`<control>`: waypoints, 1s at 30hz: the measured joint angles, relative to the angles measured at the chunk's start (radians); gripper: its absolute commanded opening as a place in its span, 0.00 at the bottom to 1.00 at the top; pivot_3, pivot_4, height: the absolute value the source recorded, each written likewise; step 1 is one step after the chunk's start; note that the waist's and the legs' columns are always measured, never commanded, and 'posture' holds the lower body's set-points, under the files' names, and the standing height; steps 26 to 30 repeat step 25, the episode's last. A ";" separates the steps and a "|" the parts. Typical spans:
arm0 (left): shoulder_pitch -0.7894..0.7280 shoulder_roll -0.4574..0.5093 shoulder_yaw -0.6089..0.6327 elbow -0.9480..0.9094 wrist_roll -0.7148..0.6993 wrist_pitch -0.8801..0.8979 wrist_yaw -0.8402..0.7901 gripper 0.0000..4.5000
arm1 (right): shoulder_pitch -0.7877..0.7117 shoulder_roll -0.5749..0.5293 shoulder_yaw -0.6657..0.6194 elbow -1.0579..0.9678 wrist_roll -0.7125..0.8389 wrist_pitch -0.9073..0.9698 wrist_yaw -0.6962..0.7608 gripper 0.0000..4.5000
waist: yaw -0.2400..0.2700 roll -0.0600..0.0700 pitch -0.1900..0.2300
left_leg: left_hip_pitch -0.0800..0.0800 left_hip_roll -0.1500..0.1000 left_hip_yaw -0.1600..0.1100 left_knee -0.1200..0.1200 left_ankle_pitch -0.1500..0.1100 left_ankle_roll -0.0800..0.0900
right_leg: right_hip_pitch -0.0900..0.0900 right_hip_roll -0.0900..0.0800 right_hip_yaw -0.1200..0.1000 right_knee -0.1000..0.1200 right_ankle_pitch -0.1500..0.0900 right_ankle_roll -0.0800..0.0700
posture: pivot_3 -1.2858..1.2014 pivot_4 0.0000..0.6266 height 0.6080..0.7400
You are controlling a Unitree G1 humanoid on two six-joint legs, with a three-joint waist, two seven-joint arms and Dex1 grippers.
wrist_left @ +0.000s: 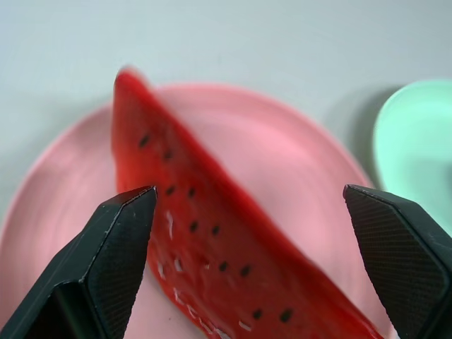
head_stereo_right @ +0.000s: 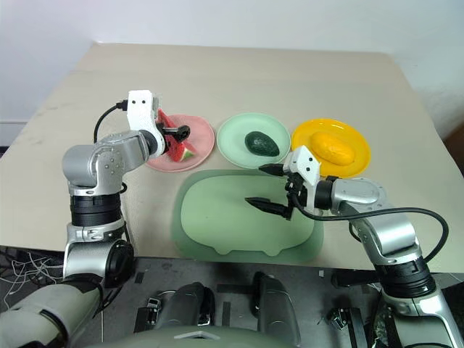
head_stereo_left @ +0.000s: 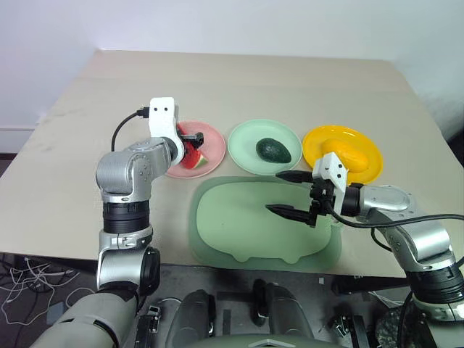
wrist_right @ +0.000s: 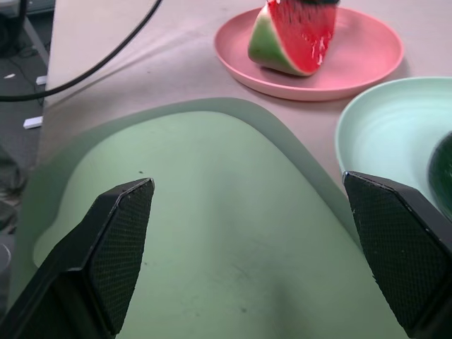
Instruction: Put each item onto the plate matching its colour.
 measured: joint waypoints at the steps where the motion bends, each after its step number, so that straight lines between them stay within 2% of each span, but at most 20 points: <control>1: 0.000 0.007 0.014 -0.041 -0.004 0.019 0.002 0.99 | -0.015 0.000 -0.001 0.030 -0.004 -0.007 0.004 1.00 | 0.000 0.000 0.000 | 0.000 0.000 0.000 0.000 0.000 0.000 | 0.000 0.000 0.000 0.000 0.000 0.000 | 0.52 0.24 1.00; 6: 0.070 0.115 0.065 -0.263 -0.028 0.026 -0.050 0.99 | -0.099 0.004 -0.008 0.150 -0.021 -0.046 0.036 1.00 | -0.004 0.000 0.000 | 0.001 0.001 0.001 -0.001 0.001 -0.001 | -0.001 0.001 0.001 0.000 0.000 0.000 | 0.52 0.24 1.00; 9: 0.249 0.210 0.152 -0.414 -0.053 -0.023 -0.134 0.99 | -0.115 0.003 -0.038 0.224 -0.025 -0.095 0.053 1.00 | -0.007 0.000 0.000 | 0.001 0.002 0.002 -0.002 0.002 -0.003 | -0.001 0.001 0.001 0.001 0.000 0.000 | 0.52 0.24 1.00; 11: 0.457 0.295 0.220 -0.503 -0.063 -0.108 -0.229 0.99 | -0.107 -0.009 -0.057 0.255 -0.028 -0.117 0.072 1.00 | -0.008 0.001 0.000 | 0.001 0.003 0.003 -0.002 0.002 -0.003 | -0.001 0.001 0.002 0.001 0.000 0.000 | 0.52 0.24 1.00; 14: 0.643 0.325 0.255 -0.558 -0.071 -0.212 -0.327 0.99 | -0.097 -0.018 -0.074 0.297 -0.033 -0.135 0.078 1.00 | 0.007 0.000 0.000 | 0.000 0.002 0.001 0.000 0.001 -0.002 | 0.000 -0.001 0.000 0.000 0.000 -0.001 | 0.52 0.24 1.00; 17: 0.804 0.312 0.254 -0.592 -0.071 -0.356 -0.404 0.99 | -0.092 -0.010 -0.106 0.328 -0.027 -0.140 0.062 1.00 | 0.013 0.001 0.000 | 0.001 0.002 0.002 0.001 -0.003 0.005 | 0.001 -0.001 0.001 -0.001 -0.002 -0.004 | 0.52 0.24 1.00; 22: 1.028 0.224 0.226 -0.575 -0.047 -0.556 -0.464 0.99 | -0.056 -0.011 -0.144 0.369 -0.026 -0.118 0.038 1.00 | 0.013 0.001 0.000 | 0.001 0.003 0.002 0.001 -0.003 0.005 | 0.000 0.000 0.001 0.000 -0.002 -0.004 | 0.52 0.24 1.00; 25: 1.060 0.199 0.217 -0.578 -0.048 -0.629 -0.474 0.99 | -0.054 -0.011 -0.149 0.375 -0.023 -0.110 0.036 1.00 | 0.013 0.001 0.000 | 0.001 0.003 0.002 0.001 -0.003 0.005 | 0.000 0.000 0.001 0.000 -0.002 -0.004 | 0.52 0.24 1.00; 30: 1.060 0.199 0.217 -0.578 -0.048 -0.629 -0.474 0.99 | -0.054 -0.011 -0.149 0.375 -0.023 -0.110 0.036 1.00 | 0.013 0.001 0.000 | 0.001 0.003 0.002 0.001 -0.003 0.005 | 0.000 0.000 0.001 0.000 -0.002 -0.004 | 0.52 0.24 1.00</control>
